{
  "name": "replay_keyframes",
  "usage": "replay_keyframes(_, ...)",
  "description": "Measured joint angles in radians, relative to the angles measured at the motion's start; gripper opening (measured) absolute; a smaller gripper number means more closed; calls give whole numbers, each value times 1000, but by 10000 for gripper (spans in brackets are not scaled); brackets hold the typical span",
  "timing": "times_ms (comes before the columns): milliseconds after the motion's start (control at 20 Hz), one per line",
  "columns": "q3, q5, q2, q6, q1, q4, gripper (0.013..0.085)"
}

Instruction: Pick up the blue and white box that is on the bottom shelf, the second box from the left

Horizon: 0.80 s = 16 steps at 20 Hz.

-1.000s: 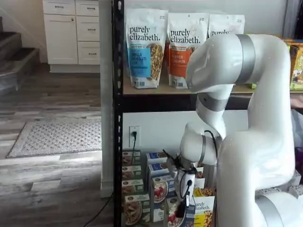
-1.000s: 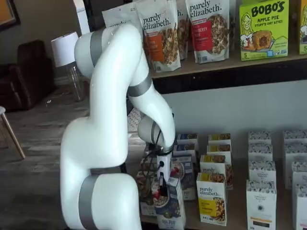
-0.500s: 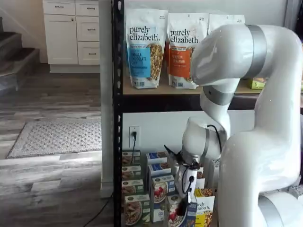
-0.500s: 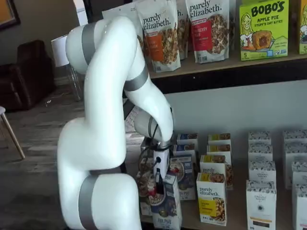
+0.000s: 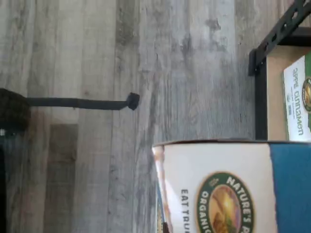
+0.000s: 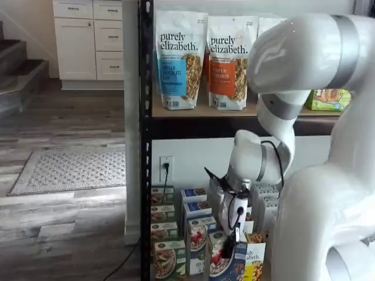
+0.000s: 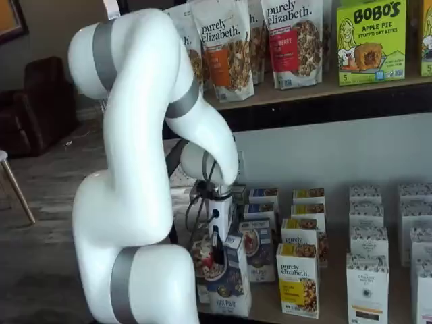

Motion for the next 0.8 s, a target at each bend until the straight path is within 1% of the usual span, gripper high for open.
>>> replay_keyframes(300, 35, 56, -96, 38, 3, -30, 450)
replay_keyframes(400, 40, 80, -124, 25, -2, -15, 450)
replay_keyframes(450, 43, 96, -141, 24, -5, -14, 450)
replay_keyframes(650, 49, 146, -190, 30, -13, -21, 450)
replay_keyframes(800, 55, 183, -233, 42, -20, -36, 450)
